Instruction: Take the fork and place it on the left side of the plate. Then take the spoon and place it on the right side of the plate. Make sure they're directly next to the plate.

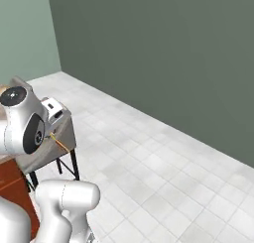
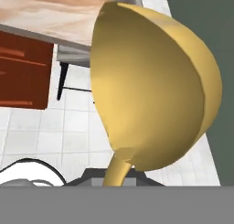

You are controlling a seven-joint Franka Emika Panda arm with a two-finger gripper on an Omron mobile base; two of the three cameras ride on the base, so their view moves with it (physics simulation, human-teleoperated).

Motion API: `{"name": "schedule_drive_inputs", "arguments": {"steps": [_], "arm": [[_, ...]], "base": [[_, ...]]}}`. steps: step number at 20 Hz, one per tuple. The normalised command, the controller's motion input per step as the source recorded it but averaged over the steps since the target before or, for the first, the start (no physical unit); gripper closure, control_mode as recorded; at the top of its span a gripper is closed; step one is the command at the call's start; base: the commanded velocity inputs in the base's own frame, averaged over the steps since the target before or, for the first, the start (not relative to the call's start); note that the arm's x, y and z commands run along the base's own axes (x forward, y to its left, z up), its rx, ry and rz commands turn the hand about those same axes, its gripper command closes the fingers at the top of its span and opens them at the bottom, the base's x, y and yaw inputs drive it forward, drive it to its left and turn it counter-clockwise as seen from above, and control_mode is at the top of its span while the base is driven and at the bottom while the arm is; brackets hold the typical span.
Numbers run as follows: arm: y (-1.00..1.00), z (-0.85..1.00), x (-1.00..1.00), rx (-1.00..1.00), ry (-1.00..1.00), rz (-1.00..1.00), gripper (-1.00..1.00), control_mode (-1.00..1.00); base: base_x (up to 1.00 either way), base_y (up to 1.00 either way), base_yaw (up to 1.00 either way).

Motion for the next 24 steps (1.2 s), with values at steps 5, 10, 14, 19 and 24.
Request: {"name": "schedule_drive_inputs", "arguments": {"steps": [5, 10, 14, 19, 24], "arm": [[0.00, 0.00, 0.00, 0.00, 0.00, 0.00, 1.00, 1.00], [0.00, 0.00, 0.00, 0.00, 0.00, 0.00, 1.00, 1.00], [0.00, 0.00, 0.00, 0.00, 0.00, 0.00, 1.00, 1.00], [0.00, 0.00, 0.00, 0.00, 0.00, 0.00, 1.00, 1.00], [0.00, 0.00, 0.00, 0.00, 0.00, 0.00, 1.00, 1.00]], "base": [[1.00, -0.56, 0.27], [1.00, -0.51, 0.29], [1.00, -0.46, 0.31], [1.00, -0.40, 0.32], [1.00, -0.32, 0.35]]}}
